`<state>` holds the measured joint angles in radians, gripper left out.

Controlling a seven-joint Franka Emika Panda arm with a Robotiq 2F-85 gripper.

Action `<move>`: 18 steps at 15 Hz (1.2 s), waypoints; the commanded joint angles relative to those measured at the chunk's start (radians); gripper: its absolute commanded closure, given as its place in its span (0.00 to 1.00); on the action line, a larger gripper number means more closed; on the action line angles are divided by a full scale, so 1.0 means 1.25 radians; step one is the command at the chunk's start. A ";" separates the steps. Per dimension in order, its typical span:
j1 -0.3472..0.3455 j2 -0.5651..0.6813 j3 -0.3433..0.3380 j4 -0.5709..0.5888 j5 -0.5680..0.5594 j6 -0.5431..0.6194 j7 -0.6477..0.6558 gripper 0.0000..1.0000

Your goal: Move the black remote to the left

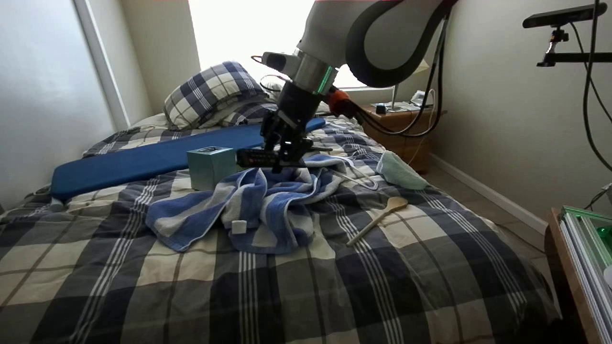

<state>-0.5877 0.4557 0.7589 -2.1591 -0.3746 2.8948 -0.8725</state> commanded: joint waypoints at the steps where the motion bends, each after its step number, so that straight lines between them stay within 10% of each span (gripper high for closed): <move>1: 0.082 0.129 0.024 0.182 0.001 -0.056 -0.032 0.77; 5: 0.187 0.247 0.031 0.359 0.085 -0.170 -0.097 0.77; 18: 0.539 0.529 -0.285 0.874 0.327 -0.398 -0.018 0.77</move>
<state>0.0189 1.0038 0.4498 -1.2573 -0.0138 2.4711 -0.9429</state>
